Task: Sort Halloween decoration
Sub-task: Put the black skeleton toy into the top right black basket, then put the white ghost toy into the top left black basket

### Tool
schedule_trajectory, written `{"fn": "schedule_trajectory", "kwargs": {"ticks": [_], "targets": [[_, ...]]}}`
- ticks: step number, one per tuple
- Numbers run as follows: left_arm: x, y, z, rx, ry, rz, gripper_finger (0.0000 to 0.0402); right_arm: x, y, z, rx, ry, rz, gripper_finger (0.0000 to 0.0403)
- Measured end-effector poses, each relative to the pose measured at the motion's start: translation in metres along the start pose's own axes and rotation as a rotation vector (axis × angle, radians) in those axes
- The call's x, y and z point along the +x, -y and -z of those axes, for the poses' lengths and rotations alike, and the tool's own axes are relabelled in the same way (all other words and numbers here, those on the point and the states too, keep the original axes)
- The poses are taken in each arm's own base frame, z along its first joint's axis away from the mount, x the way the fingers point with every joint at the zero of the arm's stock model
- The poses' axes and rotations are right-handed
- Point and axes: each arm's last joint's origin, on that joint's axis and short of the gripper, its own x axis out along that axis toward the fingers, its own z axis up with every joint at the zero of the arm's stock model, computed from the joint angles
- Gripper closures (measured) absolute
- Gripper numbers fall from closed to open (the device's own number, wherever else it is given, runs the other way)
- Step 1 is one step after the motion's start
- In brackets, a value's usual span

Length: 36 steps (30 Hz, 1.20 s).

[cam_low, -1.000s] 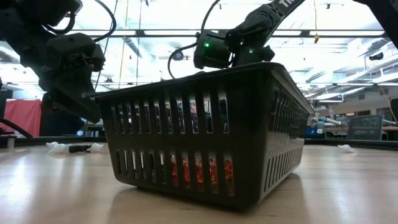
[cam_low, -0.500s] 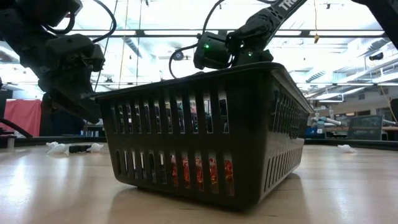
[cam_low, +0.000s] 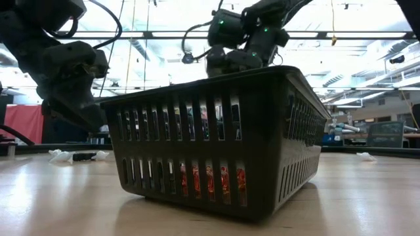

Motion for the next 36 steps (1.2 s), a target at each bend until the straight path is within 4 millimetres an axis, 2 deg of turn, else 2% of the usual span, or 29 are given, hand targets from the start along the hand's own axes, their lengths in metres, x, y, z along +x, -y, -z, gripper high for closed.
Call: {"fn": "schedule_trajectory", "kwargs": {"ticks": [4, 6, 10, 17, 22, 28, 31, 36], "targets": [[0.000, 0.000, 0.000, 0.004, -0.002, 0.001, 0.0237, -0.031, 0.015, -0.002, 0.022, 0.059, 0.038, 0.0356], [0.000, 0.000, 0.000, 0.002, -0.001, 0.000, 0.0237, -0.040, 0.028, -0.001, 0.060, 0.064, 0.079, 0.0356], [0.001, -0.001, -0.002, -0.007, 0.004, -0.006, 0.0237, -0.042, 0.057, 0.000, 0.146, 0.054, 0.125, 0.0356], [0.001, -0.001, -0.004, -0.025, 0.014, -0.002, 0.0237, -0.051, 0.091, 0.002, 0.243, 0.082, 0.194, 0.0355], [0.002, -0.001, -0.004, -0.040, 0.015, -0.001, 0.0237, -0.036, 0.110, 0.009, 0.270, 0.002, 0.166, 0.0355], [0.002, -0.002, -0.005, -0.060, 0.017, -0.003, 0.0237, -0.022, 0.117, 0.013, 0.343, -0.044, 0.145, 0.0349], [0.002, -0.002, -0.005, -0.069, 0.017, -0.003, 0.0237, -0.022, 0.117, 0.012, 0.360, -0.037, 0.144, 0.0326], [0.002, -0.002, -0.005, -0.069, 0.017, -0.003, 0.0237, -0.023, 0.122, 0.014, 0.409, -0.041, 0.111, 0.0261]]}}
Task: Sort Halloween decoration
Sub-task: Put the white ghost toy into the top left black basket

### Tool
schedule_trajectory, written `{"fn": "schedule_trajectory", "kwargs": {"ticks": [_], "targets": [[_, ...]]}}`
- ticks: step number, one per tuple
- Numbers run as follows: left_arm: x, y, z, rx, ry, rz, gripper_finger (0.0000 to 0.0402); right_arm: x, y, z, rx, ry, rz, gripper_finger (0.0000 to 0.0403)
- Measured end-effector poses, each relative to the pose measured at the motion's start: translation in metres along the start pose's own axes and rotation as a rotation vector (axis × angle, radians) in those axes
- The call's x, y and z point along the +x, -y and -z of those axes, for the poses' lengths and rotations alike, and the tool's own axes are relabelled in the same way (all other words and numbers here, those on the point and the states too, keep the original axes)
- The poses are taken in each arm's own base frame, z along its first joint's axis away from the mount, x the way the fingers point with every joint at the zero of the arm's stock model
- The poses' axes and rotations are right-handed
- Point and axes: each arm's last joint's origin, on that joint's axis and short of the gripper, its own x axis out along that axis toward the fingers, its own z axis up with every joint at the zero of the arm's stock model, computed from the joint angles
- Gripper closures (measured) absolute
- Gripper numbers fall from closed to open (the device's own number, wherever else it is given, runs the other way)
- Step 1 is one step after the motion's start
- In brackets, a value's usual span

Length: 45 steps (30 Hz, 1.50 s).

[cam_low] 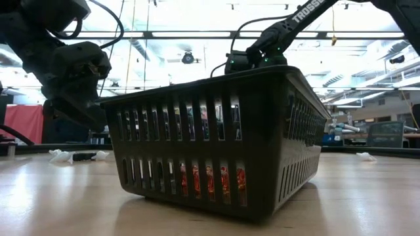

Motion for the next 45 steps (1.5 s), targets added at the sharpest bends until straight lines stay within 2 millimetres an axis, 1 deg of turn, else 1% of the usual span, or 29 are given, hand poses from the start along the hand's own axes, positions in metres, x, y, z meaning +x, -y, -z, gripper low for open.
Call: {"fn": "schedule_trajectory", "kwargs": {"ticks": [2, 4, 6, 9, 12, 15, 18, 22, 24, 27, 31, 33, 35, 38, 42, 45], "targets": [[-0.001, 0.002, -0.001, 0.001, 0.000, 0.003, 0.0237, -0.003, 0.001, 0.000, 0.008, 0.003, -0.004, 0.0241], [-0.004, 0.009, -0.007, 0.017, 0.013, 0.032, 0.0237, -0.009, 0.000, 0.000, 0.007, 0.020, -0.007, 0.0226], [-0.008, 0.017, -0.014, 0.055, 0.028, 0.057, 0.0237, -0.016, -0.001, -0.001, 0.009, 0.038, -0.008, 0.0219], [-0.017, 0.026, -0.023, 0.102, 0.023, 0.048, 0.0237, -0.029, -0.004, 0.000, 0.009, 0.073, 0.006, 0.0217], [-0.024, 0.026, -0.027, 0.137, -0.026, -0.021, 0.0237, -0.040, -0.014, 0.002, -0.018, 0.112, 0.035, 0.0219], [-0.028, 0.023, -0.027, 0.162, -0.069, -0.082, 0.0237, -0.040, -0.025, 0.006, -0.076, 0.099, -0.001, 0.0220], [-0.030, 0.022, -0.026, 0.162, -0.096, -0.092, 0.0237, -0.039, -0.047, 0.012, -0.193, 0.086, -0.062, 0.0220], [-0.029, 0.024, -0.028, 0.120, -0.084, -0.071, 0.0237, -0.032, -0.085, 0.022, -0.321, 0.106, -0.111, 0.0220], [-0.029, 0.025, -0.031, 0.085, -0.066, -0.055, 0.0237, -0.029, -0.097, 0.025, -0.342, 0.119, -0.122, 0.0220], [-0.028, 0.026, -0.033, 0.067, -0.052, -0.046, 0.0237, -0.016, -0.106, 0.026, -0.357, 0.113, -0.117, 0.0220], [-0.026, 0.023, -0.034, 0.058, -0.044, -0.051, 0.0237, 0.011, -0.117, 0.036, -0.400, 0.014, -0.166, 0.0220], [-0.024, 0.020, -0.032, 0.060, -0.049, -0.056, 0.0237, 0.020, -0.124, 0.042, -0.450, -0.022, -0.182, 0.0220], [-0.024, 0.020, -0.031, 0.063, -0.059, -0.057, 0.0237, 0.024, -0.133, 0.047, -0.479, -0.030, -0.204, 0.0220], [-0.023, 0.020, -0.031, 0.069, -0.061, -0.054, 0.0237, 0.029, -0.143, 0.053, -0.471, -0.046, -0.230, 0.0220], [-0.023, 0.019, -0.033, 0.082, -0.053, -0.063, 0.0237, 0.038, -0.158, 0.062, -0.490, -0.048, -0.222, 0.0220], [-0.022, 0.018, -0.034, 0.082, -0.046, -0.062, 0.0237, 0.046, -0.166, 0.067, -0.470, -0.043, -0.191, 0.0220]]}}
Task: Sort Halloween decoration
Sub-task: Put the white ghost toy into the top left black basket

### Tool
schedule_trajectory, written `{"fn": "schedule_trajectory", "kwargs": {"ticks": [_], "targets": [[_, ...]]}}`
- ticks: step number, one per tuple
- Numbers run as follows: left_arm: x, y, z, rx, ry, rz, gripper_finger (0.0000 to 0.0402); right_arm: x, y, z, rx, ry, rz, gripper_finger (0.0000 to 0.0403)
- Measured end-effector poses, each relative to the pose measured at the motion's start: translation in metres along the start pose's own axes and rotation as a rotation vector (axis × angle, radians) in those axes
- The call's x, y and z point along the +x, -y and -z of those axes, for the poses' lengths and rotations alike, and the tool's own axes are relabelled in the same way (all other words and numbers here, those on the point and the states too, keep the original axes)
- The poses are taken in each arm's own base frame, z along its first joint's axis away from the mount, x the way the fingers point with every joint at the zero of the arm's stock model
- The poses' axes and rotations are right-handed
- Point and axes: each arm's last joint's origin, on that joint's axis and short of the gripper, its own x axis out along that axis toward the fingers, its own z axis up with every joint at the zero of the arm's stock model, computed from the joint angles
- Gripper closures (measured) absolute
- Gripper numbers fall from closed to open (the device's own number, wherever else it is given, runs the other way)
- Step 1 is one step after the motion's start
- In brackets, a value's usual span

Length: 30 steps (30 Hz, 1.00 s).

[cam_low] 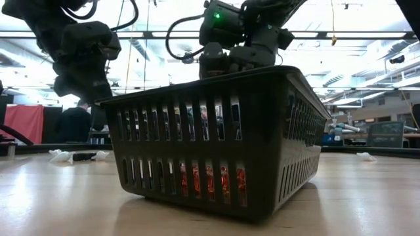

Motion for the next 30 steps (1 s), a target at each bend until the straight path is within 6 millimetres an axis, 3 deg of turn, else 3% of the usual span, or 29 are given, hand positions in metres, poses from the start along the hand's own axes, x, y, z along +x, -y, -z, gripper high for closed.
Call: {"fn": "schedule_trajectory", "kwargs": {"ticks": [7, 21, 30], "targets": [[0.000, 0.000, -0.001, 0.027, 0.002, 0.005, 0.0237, 0.019, -0.006, 0.006, 0.064, -0.026, 0.103, 0.0220], [0.000, 0.000, 0.000, 0.065, -0.024, 0.022, 0.0237, 0.028, 0.003, 0.006, 0.055, -0.034, 0.160, 0.0222], [0.000, 0.000, 0.001, 0.068, -0.026, 0.021, 0.0237, 0.033, 0.005, 0.010, -0.006, -0.076, 0.175, 0.0273]]}}
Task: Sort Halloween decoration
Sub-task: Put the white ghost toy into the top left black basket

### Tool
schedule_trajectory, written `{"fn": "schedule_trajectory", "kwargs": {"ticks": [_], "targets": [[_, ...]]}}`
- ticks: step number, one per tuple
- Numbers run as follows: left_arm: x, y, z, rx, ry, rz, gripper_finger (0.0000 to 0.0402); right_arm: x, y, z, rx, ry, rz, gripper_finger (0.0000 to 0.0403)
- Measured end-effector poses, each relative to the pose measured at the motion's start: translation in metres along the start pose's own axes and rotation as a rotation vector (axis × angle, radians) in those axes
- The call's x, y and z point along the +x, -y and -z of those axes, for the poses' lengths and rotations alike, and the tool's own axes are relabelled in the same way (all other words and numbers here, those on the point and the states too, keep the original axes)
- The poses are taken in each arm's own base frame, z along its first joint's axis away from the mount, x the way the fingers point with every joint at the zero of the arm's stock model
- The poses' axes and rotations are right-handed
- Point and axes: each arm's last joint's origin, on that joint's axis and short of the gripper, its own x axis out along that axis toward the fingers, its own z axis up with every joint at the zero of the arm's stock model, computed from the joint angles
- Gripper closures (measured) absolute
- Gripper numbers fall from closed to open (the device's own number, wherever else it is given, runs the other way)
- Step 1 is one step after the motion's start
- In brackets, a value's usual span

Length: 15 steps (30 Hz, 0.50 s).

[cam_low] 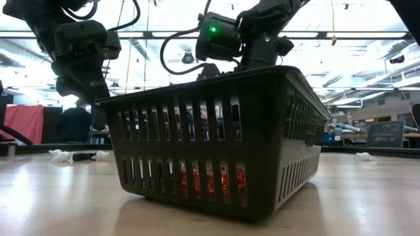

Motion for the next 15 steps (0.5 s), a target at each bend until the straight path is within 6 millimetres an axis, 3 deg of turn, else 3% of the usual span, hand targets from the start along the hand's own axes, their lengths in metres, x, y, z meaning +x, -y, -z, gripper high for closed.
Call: {"fn": "schedule_trajectory", "kwargs": {"ticks": [8, 15], "targets": [[0.000, 0.000, 0.000, 0.004, -0.001, 0.000, 0.0237, 0.003, -0.012, 0.005, -0.148, -0.013, 0.110, 0.0319], [0.000, 0.000, 0.000, 0.005, -0.001, -0.001, 0.0237, 0.004, -0.021, 0.007, -0.178, -0.005, 0.136, 0.0349]]}}
